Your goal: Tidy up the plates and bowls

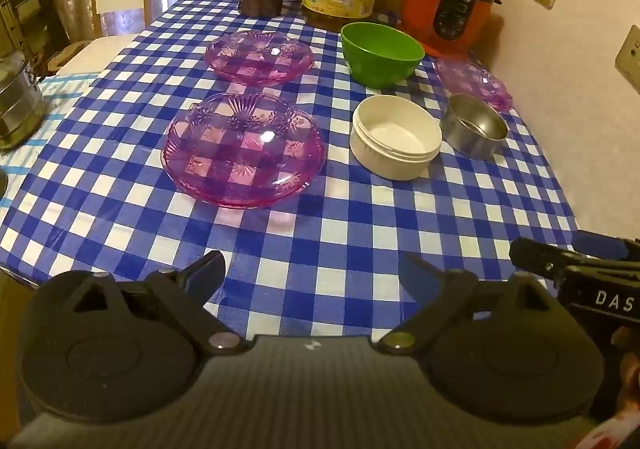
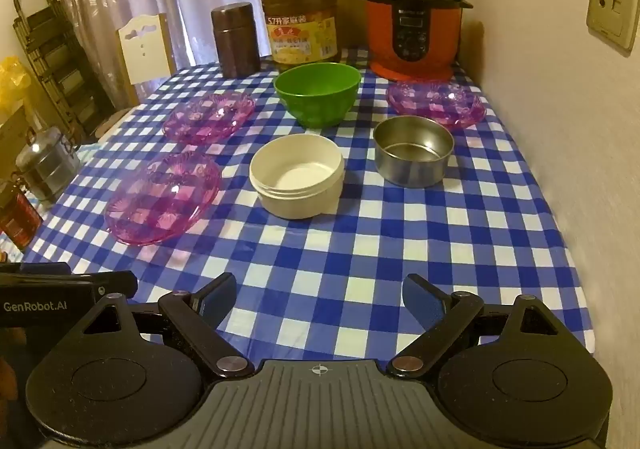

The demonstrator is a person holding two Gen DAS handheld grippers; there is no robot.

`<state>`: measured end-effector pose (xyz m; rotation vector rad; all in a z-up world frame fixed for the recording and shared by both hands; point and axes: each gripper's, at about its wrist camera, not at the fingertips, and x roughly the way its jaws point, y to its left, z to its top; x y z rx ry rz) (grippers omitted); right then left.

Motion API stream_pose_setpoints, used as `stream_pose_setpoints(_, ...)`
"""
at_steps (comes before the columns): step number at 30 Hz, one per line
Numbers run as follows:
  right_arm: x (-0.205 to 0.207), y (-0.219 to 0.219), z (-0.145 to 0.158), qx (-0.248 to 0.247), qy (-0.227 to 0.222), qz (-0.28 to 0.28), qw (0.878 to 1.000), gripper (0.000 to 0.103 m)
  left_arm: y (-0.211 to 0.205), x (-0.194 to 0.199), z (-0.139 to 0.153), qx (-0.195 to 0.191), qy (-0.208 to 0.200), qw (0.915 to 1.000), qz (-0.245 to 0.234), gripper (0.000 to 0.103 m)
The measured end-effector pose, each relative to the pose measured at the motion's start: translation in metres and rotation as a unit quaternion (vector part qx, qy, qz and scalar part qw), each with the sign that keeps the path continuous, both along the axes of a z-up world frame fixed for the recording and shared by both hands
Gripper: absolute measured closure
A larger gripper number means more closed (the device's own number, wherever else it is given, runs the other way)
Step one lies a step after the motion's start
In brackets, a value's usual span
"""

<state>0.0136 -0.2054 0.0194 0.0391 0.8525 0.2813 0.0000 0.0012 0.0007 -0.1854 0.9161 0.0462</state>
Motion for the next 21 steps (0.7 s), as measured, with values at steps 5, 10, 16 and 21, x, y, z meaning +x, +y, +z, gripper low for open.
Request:
stream_pose_setpoints(5,-0.0008,-0.0013,0.0008,0.004,-0.002,0.001,1.000,0.013,0.0061,0.0009,0.0006,0.000,-0.002,1.0000,-0.005,0.011)
stream_pose_setpoints(10,0.0012,-0.0056,0.0049,0.005,-0.002,-0.001,1.000,0.013,0.0020,-0.0038,0.0029,0.006,-0.008,1.0000,-0.001,0.011)
stream_pose_setpoints(16,-0.0029,-0.0016,0.0033,-0.001,-0.007,-0.006,1.000,0.013,0.0006,-0.0048,0.0049,0.008,-0.009,0.9999,-0.006,0.012)
stream_pose_setpoints(21,-0.0028,-0.0024,0.0034,-0.001,-0.008,-0.006,1.000,0.013,0.0003,-0.0060,0.0065,0.008,-0.010,0.9999,-0.007,0.012)
